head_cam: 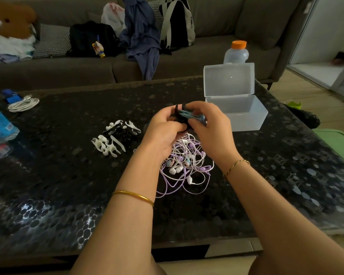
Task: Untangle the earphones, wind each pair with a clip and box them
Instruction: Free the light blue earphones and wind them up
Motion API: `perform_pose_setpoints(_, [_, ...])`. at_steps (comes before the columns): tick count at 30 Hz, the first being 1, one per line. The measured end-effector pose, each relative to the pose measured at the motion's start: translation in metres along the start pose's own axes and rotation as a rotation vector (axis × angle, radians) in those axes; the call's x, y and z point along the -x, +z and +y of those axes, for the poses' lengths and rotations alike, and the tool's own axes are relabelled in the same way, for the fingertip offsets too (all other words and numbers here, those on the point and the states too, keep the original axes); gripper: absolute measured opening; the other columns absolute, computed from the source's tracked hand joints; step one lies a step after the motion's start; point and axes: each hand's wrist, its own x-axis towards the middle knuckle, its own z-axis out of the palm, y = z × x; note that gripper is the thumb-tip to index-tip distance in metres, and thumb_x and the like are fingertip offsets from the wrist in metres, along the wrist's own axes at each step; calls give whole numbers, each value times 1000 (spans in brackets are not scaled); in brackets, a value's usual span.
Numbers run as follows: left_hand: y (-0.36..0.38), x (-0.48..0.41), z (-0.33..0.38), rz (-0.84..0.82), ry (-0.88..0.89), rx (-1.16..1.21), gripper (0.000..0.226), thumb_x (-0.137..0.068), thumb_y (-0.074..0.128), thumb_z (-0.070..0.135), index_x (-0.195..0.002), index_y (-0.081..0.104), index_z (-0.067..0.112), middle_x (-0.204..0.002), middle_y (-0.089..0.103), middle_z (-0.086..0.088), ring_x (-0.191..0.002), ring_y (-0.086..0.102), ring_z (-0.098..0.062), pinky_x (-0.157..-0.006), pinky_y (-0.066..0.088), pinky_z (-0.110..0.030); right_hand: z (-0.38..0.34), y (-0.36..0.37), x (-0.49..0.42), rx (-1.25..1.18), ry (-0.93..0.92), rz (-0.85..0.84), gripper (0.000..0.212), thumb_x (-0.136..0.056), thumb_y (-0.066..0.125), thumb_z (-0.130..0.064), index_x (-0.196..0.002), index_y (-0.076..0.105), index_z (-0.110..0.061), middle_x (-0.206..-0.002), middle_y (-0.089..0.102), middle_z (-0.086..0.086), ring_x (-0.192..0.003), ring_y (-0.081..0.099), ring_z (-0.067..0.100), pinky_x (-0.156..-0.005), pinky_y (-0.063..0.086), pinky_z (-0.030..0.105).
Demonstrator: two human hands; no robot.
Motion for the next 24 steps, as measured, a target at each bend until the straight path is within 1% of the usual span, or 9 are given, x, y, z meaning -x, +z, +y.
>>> perform_pose_setpoints(4, [-1,0,-1,55,39,-23,48,-84,48,-21,-118,56,12,-111,61,-11,-98,63,-19,-84,55,-27,2,-1,-2,-102,73,16,19,-84,66,-7,-93,57,-22,-90,55,-16,-82,55,0,-71,45,5])
perform_pose_setpoints(6, [-3,0,-3,87,58,-48,46,-82,54,-19,-115,58,12,-112,62,-11,-107,62,-22,-93,53,-34,4,-1,-4,-120,84,-1,19,-83,68,-8,-91,58,-22,-94,59,-9,-85,58,6,-74,50,13])
perform_pose_setpoints(8, [-3,0,-3,106,71,-60,44,-80,57,-18,-110,59,15,-110,63,-9,-109,62,-23,-98,50,-37,5,-2,-5,-95,74,-12,20,-83,68,-8,-91,58,-22,-100,60,-5,-88,57,6,-74,49,13])
perform_pose_setpoints(12, [-2,1,-1,33,31,-7,47,-81,52,-21,-115,58,11,-106,63,-8,-102,62,-19,-85,53,-29,5,-3,-6,11,-43,-11,17,-82,68,-4,-89,59,-16,-99,55,-5,-83,51,1,-70,43,5])
perform_pose_setpoints(14, [-2,4,5,-33,-27,51,42,-85,51,-13,-115,59,13,-100,63,-5,-94,61,-17,-82,51,-32,6,-3,-5,69,-120,8,14,-80,69,-1,-87,62,-11,-97,53,-2,-87,51,8,-72,45,11])
perform_pose_setpoints(16, [-1,6,9,-62,-73,132,24,-90,55,2,-107,62,16,-96,64,-5,-93,61,-17,-82,52,-37,7,-1,-4,120,-192,43,13,-78,70,2,-87,64,-6,-100,53,5,-90,51,15,-73,47,17])
perform_pose_setpoints(19, [1,6,8,26,-27,158,12,-93,59,12,-105,63,13,-99,66,-8,-89,65,-16,-71,58,-29,6,3,-2,142,-247,89,13,-77,71,1,-87,64,-3,-102,50,10,-90,47,12,-70,44,10])
perform_pose_setpoints(21, [3,5,5,99,7,152,15,-94,56,6,-104,63,13,-105,66,-10,-88,66,-16,-67,58,-26,5,6,-1,98,-200,102,16,-78,71,-2,-90,61,-6,-100,49,3,-88,47,9,-69,42,6])
perform_pose_setpoints(24, [3,4,4,145,38,133,21,-94,51,-2,-106,63,11,-107,66,-11,-88,68,-17,-70,59,-27,6,9,-1,102,-105,100,21,-78,73,-10,-92,58,-14,-94,48,-9,-90,46,11,-69,37,7])
